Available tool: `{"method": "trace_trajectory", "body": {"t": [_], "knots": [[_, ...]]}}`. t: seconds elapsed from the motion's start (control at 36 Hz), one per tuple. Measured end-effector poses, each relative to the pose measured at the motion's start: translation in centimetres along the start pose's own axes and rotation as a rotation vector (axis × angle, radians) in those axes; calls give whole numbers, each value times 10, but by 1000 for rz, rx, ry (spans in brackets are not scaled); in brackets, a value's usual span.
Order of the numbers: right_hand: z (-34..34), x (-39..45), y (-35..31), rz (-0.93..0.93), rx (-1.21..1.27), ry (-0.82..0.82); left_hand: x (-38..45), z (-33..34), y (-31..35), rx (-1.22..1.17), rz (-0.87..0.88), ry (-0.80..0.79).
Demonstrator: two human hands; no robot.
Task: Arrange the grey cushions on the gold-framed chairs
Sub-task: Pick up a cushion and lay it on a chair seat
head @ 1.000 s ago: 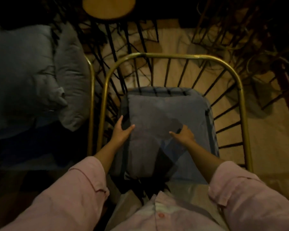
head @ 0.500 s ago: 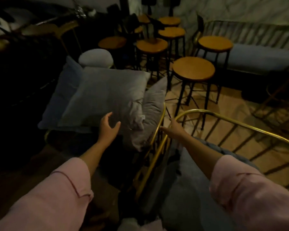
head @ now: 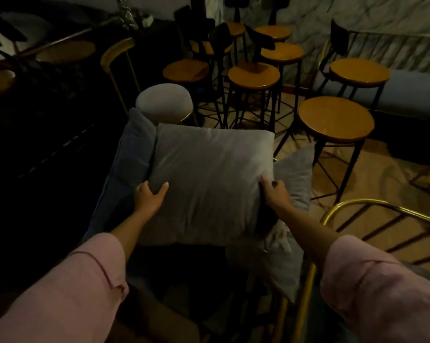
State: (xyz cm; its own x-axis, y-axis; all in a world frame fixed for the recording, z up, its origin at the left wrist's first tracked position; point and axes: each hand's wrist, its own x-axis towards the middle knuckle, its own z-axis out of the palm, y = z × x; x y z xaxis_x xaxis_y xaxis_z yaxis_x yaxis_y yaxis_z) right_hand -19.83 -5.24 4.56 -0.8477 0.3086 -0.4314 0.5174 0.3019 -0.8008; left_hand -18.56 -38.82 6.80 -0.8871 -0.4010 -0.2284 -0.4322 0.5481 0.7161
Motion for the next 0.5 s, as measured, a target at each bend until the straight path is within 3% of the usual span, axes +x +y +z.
{"method": "trace_trajectory", "body": {"t": [0.11,0.33,0.5], "knots": [[14,15,-14,79,58,111,45,-1,6,-39,-35,-71],[29,28,-25,115,160,113,91,-1,11,-343,-226,-205],[19,5,-26,21,247,168,74,2,15,-458,-208,-45]]}}
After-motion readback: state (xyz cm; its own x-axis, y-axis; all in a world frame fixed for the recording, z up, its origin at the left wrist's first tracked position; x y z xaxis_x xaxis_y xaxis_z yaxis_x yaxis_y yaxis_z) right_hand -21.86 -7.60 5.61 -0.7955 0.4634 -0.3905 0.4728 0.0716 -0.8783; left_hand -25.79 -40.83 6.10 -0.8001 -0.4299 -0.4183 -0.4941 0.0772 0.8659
